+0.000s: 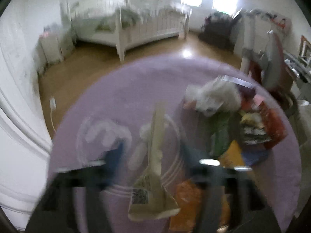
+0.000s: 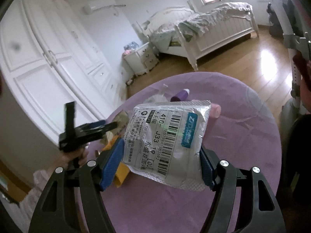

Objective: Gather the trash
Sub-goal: 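Carry the beige wrapper and white courier bag over the black bin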

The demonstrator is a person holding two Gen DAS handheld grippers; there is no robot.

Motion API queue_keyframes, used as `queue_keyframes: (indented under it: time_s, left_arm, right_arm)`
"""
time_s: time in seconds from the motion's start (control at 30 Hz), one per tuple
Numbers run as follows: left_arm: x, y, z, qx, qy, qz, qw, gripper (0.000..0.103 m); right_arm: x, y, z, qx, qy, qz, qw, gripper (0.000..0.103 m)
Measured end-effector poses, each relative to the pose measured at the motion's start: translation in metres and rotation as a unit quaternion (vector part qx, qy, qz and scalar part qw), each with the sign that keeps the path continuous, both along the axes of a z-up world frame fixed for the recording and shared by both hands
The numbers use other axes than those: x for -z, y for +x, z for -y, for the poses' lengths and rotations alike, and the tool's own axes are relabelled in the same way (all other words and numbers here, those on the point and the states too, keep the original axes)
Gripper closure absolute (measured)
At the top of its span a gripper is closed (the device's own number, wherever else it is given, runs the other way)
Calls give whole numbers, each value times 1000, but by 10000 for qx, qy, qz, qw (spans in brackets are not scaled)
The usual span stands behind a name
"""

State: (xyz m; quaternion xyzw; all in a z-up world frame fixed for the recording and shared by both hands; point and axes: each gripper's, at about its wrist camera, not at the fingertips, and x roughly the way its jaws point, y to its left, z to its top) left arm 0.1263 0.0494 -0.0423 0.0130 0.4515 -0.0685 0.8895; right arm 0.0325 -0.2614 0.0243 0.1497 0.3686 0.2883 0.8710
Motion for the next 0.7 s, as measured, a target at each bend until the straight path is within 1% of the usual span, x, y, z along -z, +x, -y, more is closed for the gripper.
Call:
queue_keyframes:
  time_s: [0.03, 0.07, 0.1, 0.17, 0.2, 0.3, 0.37, 0.43, 0.53, 0.7]
  left_arm:
    - [5, 4, -2, -39, -68, -125, 9999, 81]
    - [8, 6, -4, -89, -124, -155, 9998, 87]
    - [7, 6, -7, -142, -178, -96, 9997, 91]
    - [0, 0, -11, -249, -242, 49, 9994, 92]
    - [-10, -6, -11, -267, -350, 227, 9988, 92]
    - [-35, -26, -2, -240, -512, 577, 9967, 92]
    - [-56, -40, 13, -105, -772, 810, 9937, 92]
    - [-75, -54, 35, 116, -906, 995, 9908, 92]
    - [-87, -66, 74, 446, -1129, 1084, 9867, 92]
    - [-88, -68, 140, 999, -1551, 977, 9780, 92]
  right_arm:
    - [0, -2, -1, -14, -2, -1, 10000, 32]
    - [0, -2, -2, -34, -6, 2, 10000, 32]
    - [-1, -3, -3, -52, -12, 11, 10000, 32]
    - [-2, -2, -4, -67, -17, 36, 10000, 32]
    - [-3, -1, -3, -66, -4, 47, 10000, 33]
    - [-3, 3, 3, -6, 100, 72, 9999, 33]
    - [-4, 5, 8, 59, 220, 89, 9997, 33]
    - [-4, 3, 19, 175, 313, 150, 9992, 32]
    - [-8, 1, 39, 410, 401, 243, 9981, 32]
    - [-14, -8, 91, 1028, 426, 399, 9930, 32]
